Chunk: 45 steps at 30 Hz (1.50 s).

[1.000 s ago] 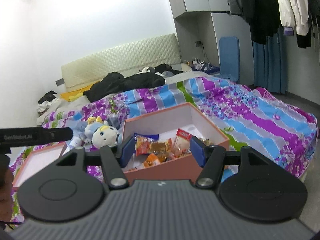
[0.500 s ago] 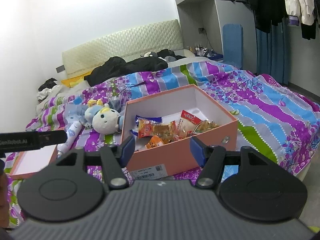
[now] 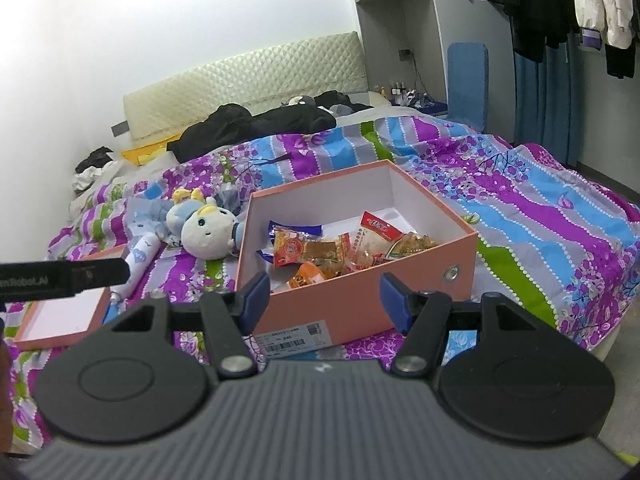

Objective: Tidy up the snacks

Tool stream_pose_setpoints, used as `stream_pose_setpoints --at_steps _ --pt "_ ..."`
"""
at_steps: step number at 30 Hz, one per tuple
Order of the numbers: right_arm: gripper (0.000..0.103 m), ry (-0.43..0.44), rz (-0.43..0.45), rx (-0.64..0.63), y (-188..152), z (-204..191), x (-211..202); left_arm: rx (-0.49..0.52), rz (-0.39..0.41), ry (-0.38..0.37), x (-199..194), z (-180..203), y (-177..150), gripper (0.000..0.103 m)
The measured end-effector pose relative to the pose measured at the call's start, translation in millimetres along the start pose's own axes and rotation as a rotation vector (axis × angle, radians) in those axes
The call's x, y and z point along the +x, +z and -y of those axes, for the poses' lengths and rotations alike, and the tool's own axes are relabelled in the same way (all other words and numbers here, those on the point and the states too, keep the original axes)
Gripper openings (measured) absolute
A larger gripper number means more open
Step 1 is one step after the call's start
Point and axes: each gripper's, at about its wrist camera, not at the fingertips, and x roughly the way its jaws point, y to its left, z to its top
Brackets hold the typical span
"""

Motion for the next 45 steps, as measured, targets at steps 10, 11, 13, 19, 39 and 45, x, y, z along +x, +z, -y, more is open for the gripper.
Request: stream_pose_setpoints --at_steps 10,11,13,19,39,45 --pt "0.063 -0.001 -0.008 -0.022 -1 -3 1 -0.006 -0.001 0.004 -2 0 -1 0.079" --pt "0.063 -0.001 -0.007 -0.024 0 -4 1 -0.007 -0.001 0.005 -2 0 -1 0.079" --pt "0.063 -0.002 -0.005 -0.027 -1 -4 0 -0.007 0.0 0.006 -2 -1 -1 0.079" --pt "0.063 -0.003 -0.006 -0.027 -1 -5 0 -0.006 -0.003 0.004 -2 -2 -1 0.079" --pt "0.103 -0.021 0.016 -0.024 6 -3 1 -0.023 -0.014 0.048 -1 -11 3 0.1" --pt "0.103 -0.023 0.015 -0.03 8 -5 3 -0.023 -0.02 0.063 1 -11 5 0.1"
